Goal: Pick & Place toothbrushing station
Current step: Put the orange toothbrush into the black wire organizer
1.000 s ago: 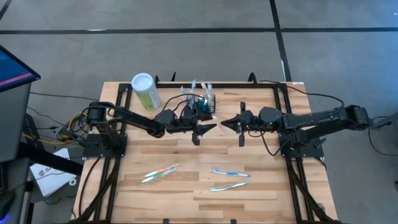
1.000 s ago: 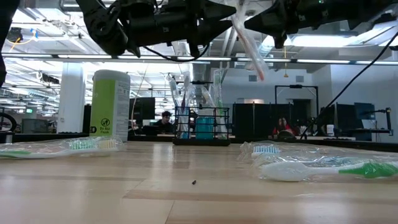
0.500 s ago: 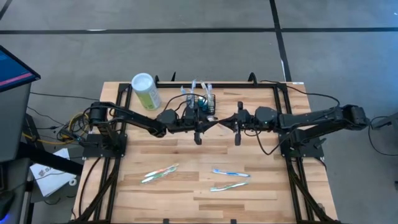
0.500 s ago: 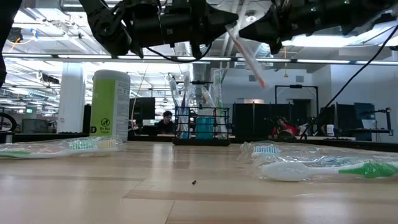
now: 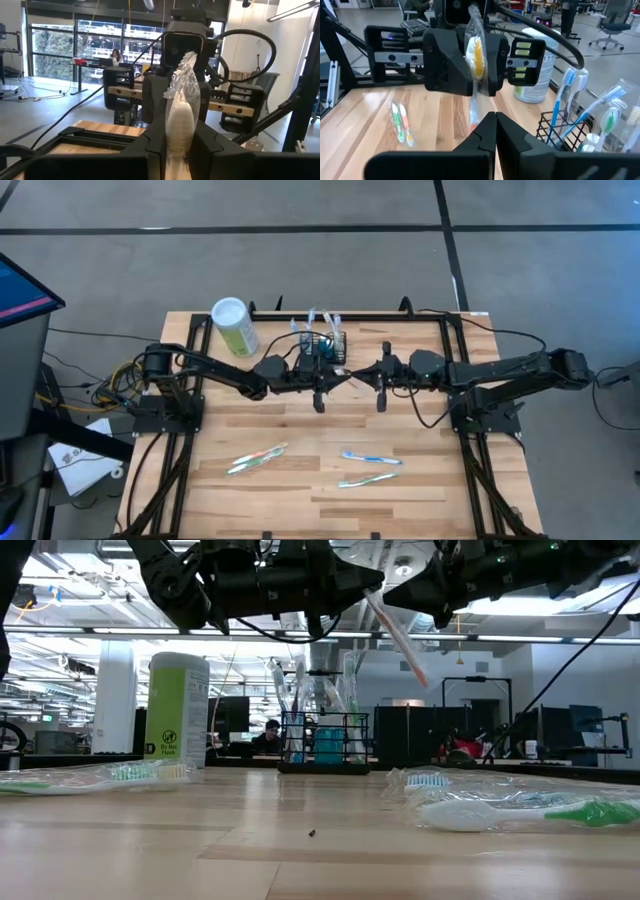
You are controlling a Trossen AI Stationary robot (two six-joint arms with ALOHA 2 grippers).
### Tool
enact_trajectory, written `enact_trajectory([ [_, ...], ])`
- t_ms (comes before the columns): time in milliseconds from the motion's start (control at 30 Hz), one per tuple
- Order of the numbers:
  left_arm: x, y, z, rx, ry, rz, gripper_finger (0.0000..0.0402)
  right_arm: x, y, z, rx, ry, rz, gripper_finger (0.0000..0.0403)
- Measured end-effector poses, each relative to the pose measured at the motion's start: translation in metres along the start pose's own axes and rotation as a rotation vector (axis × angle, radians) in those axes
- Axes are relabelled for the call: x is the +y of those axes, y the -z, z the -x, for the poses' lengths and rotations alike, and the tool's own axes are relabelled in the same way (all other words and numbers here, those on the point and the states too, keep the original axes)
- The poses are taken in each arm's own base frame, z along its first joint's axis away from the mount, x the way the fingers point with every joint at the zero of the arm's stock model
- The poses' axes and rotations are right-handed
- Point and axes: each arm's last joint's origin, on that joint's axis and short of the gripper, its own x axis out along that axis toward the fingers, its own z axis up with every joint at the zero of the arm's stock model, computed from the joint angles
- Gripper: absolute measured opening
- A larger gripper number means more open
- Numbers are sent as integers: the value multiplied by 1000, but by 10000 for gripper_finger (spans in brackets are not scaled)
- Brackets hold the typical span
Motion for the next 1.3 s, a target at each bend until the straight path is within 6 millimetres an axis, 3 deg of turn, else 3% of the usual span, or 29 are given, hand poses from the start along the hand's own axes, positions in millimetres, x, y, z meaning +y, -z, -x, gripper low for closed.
enact_trajectory([
  [367,27,2,3,136,-115,-11,38,-7,4,0,40,34,-1,0],
  [633,32,-38,23,252,-259,-52,41,-6,3,0,38,33,-2,0],
  [933,32,-67,45,326,-453,-159,38,-6,2,0,28,33,-3,0],
  [1300,55,-63,49,375,-563,-184,38,-6,3,0,30,33,-2,0],
])
